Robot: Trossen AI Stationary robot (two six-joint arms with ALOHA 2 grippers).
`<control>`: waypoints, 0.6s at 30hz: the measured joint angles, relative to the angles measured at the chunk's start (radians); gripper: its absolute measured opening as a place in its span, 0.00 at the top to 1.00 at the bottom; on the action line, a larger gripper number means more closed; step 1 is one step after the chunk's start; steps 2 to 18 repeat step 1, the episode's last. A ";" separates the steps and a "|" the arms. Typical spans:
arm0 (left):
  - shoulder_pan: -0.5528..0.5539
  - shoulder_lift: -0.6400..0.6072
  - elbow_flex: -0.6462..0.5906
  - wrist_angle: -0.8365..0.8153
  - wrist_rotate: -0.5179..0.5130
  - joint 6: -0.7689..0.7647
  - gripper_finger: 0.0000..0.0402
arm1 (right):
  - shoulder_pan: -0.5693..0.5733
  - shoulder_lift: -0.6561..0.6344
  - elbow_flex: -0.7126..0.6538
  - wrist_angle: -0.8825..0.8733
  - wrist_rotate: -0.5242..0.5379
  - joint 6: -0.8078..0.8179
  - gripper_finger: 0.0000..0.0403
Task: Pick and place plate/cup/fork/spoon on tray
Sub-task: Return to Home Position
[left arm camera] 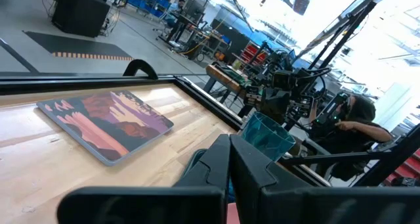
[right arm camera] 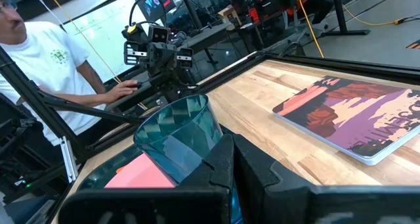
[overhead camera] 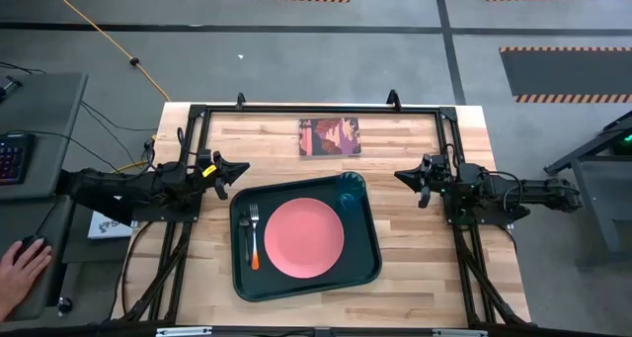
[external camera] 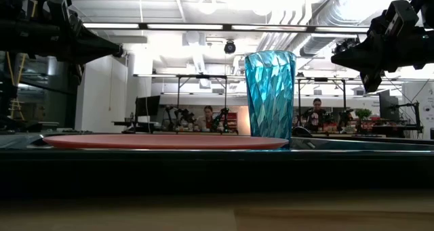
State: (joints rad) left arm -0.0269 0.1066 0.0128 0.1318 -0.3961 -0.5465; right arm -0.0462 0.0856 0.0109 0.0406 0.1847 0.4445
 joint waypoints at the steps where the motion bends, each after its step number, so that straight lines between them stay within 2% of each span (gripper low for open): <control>1: 0.000 0.000 0.000 0.000 0.000 0.000 1.00 | 0.000 0.000 0.000 0.000 0.000 0.000 1.00; 18: 0.000 0.000 0.000 0.000 0.000 0.000 1.00 | 0.000 0.000 0.000 0.000 0.000 0.000 1.00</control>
